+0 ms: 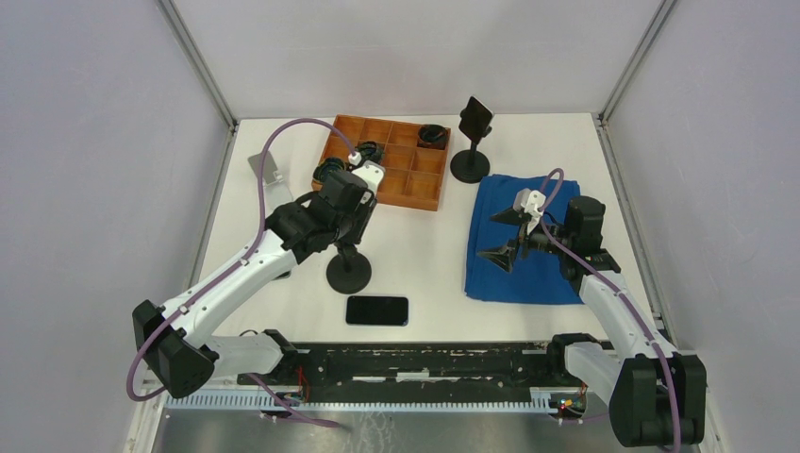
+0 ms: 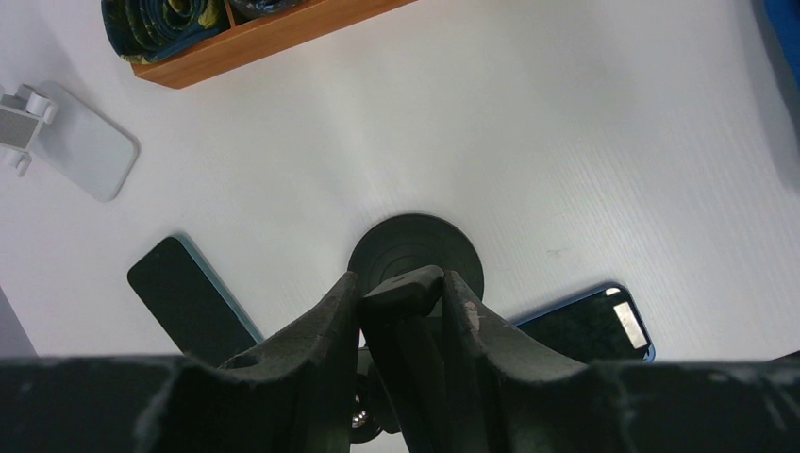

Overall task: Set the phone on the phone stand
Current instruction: Move the phone stand to the center of the board.

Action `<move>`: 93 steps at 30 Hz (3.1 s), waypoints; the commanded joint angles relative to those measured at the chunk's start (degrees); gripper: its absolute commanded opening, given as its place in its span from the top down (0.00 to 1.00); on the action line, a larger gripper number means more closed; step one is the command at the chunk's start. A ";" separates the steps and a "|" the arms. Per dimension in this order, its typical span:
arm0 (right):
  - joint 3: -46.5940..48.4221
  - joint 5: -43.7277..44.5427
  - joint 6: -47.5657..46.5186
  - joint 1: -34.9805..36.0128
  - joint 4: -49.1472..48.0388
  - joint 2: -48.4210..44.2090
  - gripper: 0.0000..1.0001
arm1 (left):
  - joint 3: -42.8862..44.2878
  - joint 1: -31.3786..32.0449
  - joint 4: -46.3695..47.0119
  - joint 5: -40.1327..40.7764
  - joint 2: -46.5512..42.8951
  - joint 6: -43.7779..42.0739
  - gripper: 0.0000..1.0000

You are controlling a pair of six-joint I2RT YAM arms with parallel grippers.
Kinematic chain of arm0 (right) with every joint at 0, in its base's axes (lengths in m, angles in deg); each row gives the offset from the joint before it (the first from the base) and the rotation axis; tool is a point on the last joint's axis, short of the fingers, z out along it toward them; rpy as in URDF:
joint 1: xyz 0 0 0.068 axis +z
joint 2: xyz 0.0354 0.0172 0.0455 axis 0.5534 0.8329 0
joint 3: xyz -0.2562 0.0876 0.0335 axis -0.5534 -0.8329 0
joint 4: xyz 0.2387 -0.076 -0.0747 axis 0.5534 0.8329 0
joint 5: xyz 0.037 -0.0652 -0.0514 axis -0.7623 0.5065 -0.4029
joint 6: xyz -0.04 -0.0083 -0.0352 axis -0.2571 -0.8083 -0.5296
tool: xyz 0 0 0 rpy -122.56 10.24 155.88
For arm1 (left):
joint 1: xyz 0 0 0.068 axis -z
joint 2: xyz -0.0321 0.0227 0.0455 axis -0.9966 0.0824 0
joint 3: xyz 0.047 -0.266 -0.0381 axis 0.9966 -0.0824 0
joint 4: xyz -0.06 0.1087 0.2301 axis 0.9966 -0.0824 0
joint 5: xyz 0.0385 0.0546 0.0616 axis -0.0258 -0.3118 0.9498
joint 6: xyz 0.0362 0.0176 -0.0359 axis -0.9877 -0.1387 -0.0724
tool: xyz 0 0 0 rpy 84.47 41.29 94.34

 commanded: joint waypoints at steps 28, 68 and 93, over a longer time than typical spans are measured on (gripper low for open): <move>2.63 -0.72 -0.80 0.80 0.39 -0.19 0.02 | 13.42 -0.13 11.64 -29.31 13.42 -11.67 0.89; 2.81 -0.50 -1.33 0.93 0.92 -0.13 0.02 | 16.62 2.19 19.13 -23.22 10.92 -4.54 0.28; 2.63 0.15 -1.92 1.02 1.18 0.98 0.02 | -40.52 2.19 56.68 -20.70 -20.05 14.26 0.31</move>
